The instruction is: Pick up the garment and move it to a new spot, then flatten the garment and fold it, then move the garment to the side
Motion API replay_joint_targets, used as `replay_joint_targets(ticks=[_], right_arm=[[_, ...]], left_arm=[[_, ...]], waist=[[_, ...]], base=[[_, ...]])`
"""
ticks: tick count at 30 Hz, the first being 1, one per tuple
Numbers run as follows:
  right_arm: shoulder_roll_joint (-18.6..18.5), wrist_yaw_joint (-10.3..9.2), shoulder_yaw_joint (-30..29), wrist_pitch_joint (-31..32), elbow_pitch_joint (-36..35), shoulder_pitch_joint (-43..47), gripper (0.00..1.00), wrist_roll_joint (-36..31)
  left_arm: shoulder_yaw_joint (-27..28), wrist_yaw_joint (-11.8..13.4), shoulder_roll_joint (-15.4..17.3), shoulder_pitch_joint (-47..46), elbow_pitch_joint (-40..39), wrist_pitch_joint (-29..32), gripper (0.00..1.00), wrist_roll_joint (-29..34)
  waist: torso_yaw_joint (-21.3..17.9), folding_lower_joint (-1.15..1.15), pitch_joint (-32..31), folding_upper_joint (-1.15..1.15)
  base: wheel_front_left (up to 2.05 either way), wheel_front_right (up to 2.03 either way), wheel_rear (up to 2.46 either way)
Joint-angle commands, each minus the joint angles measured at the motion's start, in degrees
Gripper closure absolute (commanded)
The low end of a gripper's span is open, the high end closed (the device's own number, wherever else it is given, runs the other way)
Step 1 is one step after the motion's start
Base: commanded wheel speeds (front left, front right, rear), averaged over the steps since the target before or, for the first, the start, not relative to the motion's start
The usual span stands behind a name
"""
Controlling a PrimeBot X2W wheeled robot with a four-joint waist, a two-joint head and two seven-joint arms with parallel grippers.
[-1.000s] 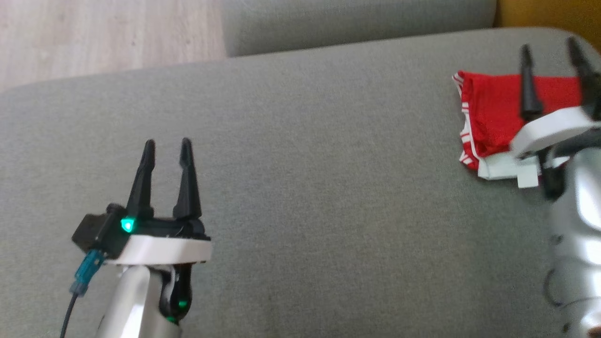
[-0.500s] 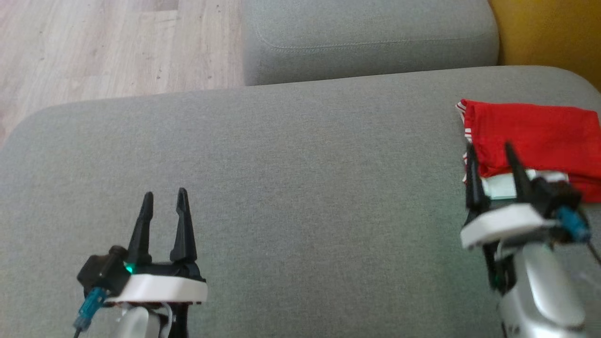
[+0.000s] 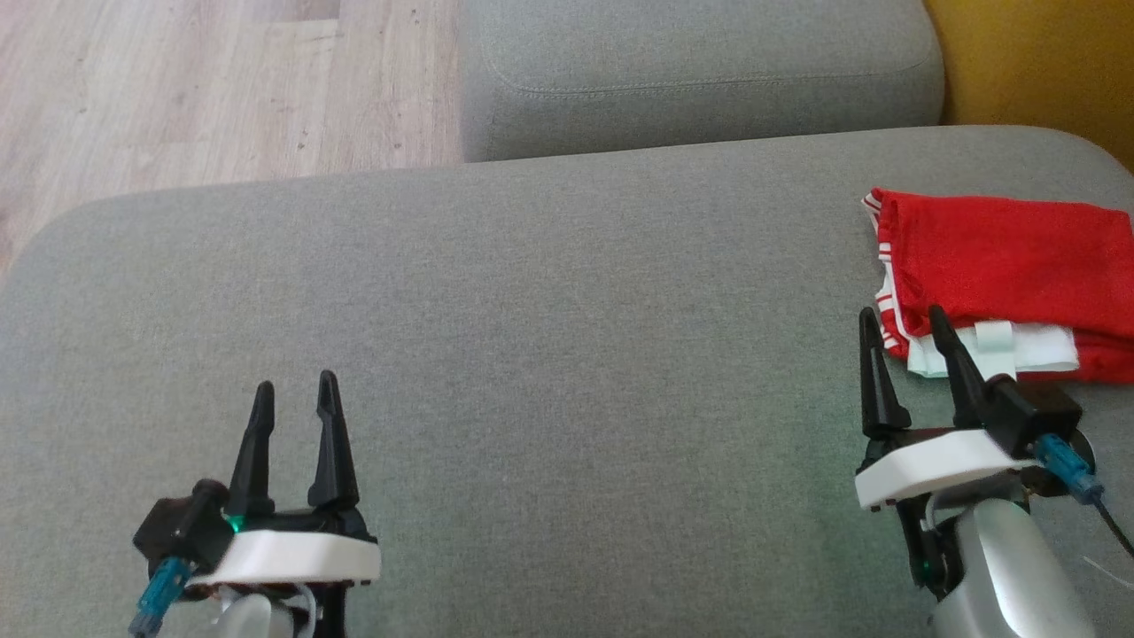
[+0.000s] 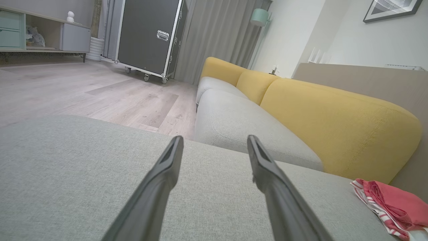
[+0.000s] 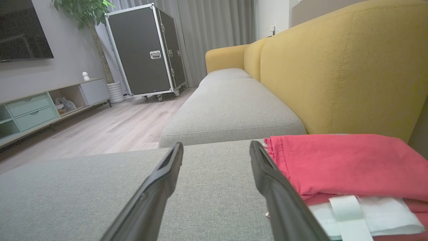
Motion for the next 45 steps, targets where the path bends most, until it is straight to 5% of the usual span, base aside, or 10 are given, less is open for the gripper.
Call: replay_joint_targets(ticks=[1, 14, 15, 45], right_arm=[[0.2, -0.05, 1.5, -0.6, -2.3, -2.0, 0.0, -0.2], [0.2, -0.05, 2.1, -0.6, -2.0, -2.0, 0.0, 0.2], [0.0, 0.0, 0.6, 0.0, -0.1, 0.0, 1.0, 0.0], [0.2, -0.01, -1.0, 4.5, 0.1, 2.6, 1.0, 17.8]], left_arm=[[2.2, 0.2, 0.4, -1.6, -2.1, -0.3, 0.0, 0.5], [3.1, 0.8, 0.4, -1.8, -1.9, -0.3, 0.0, -0.2], [1.2, 0.5, 0.0, 0.0, -0.1, 0.0, 1.0, -0.1], [3.3, 0.2, 0.0, 0.6, 2.0, 4.5, 1.0, -14.8]], waist=[[0.0, 0.0, -0.1, 0.0], [-0.2, 0.0, -0.2, 0.0], [-0.2, 0.0, -0.2, 0.0], [-0.2, 0.0, -0.1, 0.0]], base=[[0.0, 0.0, 0.0], [0.0, 0.0, 0.0], [0.0, 0.0, 0.0], [0.0, 0.0, 0.0]])
